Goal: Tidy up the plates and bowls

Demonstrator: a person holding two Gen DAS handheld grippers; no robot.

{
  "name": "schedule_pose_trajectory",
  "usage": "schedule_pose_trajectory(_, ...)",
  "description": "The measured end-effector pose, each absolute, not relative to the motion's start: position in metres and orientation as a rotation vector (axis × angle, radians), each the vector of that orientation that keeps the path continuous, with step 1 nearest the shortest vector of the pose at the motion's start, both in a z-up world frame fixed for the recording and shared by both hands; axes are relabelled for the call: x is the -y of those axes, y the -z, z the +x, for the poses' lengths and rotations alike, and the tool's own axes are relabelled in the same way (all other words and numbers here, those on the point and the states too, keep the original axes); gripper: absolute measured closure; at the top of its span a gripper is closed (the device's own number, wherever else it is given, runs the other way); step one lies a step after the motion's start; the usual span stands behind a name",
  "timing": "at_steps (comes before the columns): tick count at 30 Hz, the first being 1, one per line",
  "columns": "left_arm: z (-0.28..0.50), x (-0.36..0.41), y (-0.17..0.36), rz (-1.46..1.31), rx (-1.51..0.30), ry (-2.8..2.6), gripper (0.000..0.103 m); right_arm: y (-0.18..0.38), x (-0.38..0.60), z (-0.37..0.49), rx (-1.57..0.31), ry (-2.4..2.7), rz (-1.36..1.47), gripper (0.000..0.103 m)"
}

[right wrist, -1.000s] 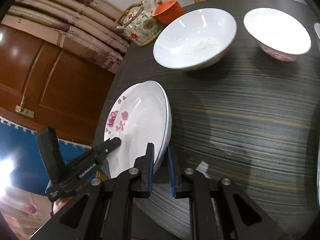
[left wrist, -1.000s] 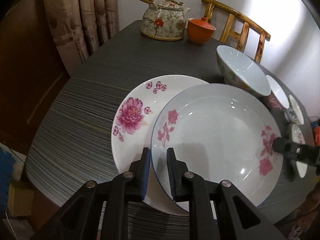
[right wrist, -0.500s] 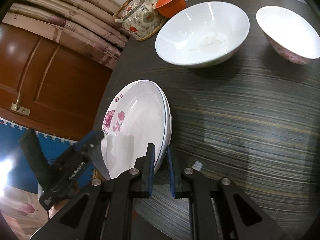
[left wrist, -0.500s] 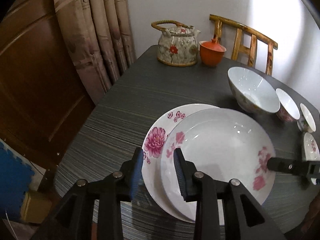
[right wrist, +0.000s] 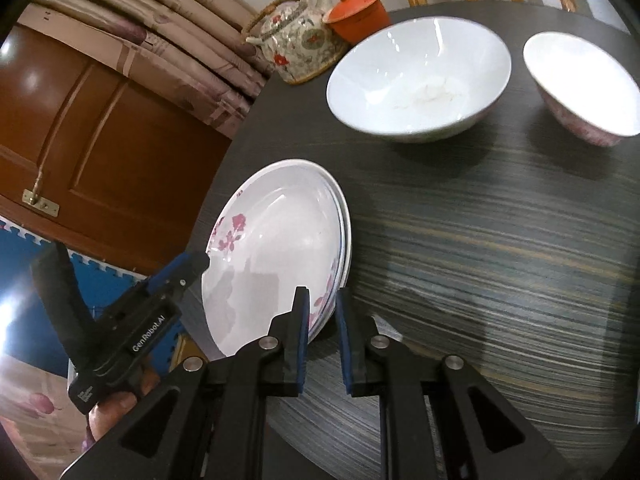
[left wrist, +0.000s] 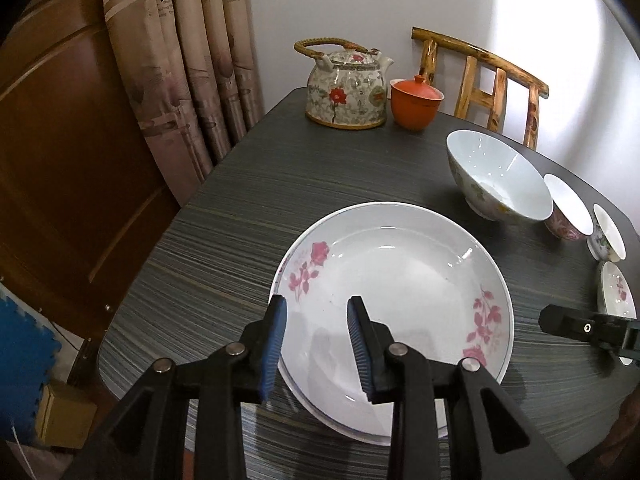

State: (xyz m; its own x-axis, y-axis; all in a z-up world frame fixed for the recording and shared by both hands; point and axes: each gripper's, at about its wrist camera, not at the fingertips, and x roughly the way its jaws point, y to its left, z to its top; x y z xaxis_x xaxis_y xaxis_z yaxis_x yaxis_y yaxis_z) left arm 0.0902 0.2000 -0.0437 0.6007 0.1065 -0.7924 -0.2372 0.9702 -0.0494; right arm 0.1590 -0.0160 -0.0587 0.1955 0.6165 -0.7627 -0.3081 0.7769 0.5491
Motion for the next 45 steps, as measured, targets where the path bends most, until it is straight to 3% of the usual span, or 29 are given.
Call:
schedule_pose_trajectory(5, 0.09, -0.2, 0.044, -0.162, -0.904, -0.183, 0.071, 0.055, 0.013, 0.153, -1.187, -0.663, 0.272, 0.094)
schedule_pose_trajectory(16, 0.09, -0.178, 0.046, -0.12, -0.911, -0.128, 0.071, 0.059, 0.037, 0.147, -1.19, -0.644, 0.342, 0.092)
schedule_pose_trajectory(29, 0.087, -0.131, 0.04, 0.029, -0.898, -0.062, 0.071, 0.059, 0.121, 0.122, -1.136, -0.528, 0.423, 0.091)
schedule_pose_trajectory(36, 0.085, -0.109, 0.036, 0.073, -0.89, -0.035, 0.069, 0.055, 0.186, 0.107, -1.085, -0.423, 0.456, 0.077)
schedule_pose_trajectory(45, 0.089, -0.067, 0.033, 0.087, -0.894, 0.034, 0.068, 0.06, 0.266, 0.091, -1.036, -0.265, 0.5, 0.075)
